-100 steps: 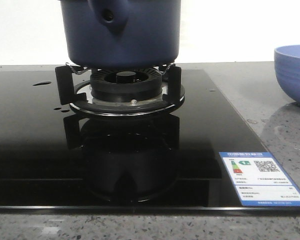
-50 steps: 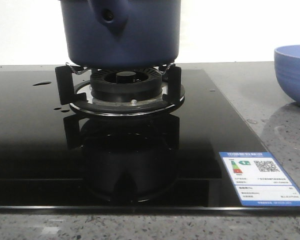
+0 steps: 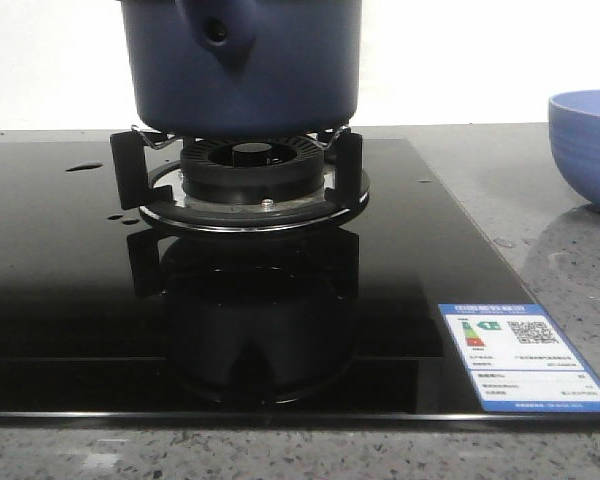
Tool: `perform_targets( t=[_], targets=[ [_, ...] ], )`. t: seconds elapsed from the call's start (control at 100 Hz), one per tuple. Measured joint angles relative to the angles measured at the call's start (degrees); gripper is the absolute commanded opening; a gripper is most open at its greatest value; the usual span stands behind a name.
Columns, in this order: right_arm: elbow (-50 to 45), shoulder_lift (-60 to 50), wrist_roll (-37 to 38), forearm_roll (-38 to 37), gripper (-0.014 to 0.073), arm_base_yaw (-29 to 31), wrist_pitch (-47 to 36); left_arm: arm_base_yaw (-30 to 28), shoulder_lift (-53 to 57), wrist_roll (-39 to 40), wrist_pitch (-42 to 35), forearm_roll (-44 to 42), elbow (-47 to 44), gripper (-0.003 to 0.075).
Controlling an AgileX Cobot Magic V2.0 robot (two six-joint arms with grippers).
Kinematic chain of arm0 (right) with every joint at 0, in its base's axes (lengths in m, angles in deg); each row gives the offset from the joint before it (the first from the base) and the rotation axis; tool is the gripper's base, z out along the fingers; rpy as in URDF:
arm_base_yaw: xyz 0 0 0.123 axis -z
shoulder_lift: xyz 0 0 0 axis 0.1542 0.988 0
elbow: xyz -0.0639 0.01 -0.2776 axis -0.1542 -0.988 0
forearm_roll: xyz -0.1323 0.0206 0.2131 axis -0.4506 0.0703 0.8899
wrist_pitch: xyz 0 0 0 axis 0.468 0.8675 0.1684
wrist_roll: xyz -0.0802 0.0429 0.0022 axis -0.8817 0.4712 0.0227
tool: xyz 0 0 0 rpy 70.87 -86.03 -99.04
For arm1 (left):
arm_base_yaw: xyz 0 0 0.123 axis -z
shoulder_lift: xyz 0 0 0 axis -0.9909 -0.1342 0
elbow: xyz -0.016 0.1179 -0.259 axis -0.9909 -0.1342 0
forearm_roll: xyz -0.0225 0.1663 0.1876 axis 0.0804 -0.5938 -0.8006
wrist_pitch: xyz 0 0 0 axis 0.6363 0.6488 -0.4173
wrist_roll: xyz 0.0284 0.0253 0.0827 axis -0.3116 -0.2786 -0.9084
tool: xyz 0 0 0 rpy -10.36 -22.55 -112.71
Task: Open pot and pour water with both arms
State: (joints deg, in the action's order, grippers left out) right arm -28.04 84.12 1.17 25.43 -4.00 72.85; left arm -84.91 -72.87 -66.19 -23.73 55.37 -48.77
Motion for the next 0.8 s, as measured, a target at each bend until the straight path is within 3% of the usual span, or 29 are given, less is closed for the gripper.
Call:
perform_targets(
  t=[0.25,0.37,0.48,0.59,0.8],
  targets=[
    [0.0,0.0,0.09,18.08,-0.0067,0.0,-1.67,0.0,0.0,0.0,-1.96,16.04,0.0,-0.0019],
    [0.0,0.0,0.22,22.5,-0.0066,0.0,-1.92,0.0,0.0,0.0,-3.53,22.77,0.12,-0.0019],
    [2.19,0.0,0.22,22.36,-0.0066,0.0,1.52,0.0,0.0,0.13,-1.25,20.97,2.04,-0.002],
    [9.3,0.76,-0.73,19.09,-0.0066,0.0,6.26,0.0,-0.8,-1.0,5.34,13.47,9.47,-0.0019],
    [24.57,12.13,-10.49,15.58,-0.0067,-0.24,17.86,0.59,-11.0,-13.32,17.91,9.98,26.03,-0.0019]
  ],
)
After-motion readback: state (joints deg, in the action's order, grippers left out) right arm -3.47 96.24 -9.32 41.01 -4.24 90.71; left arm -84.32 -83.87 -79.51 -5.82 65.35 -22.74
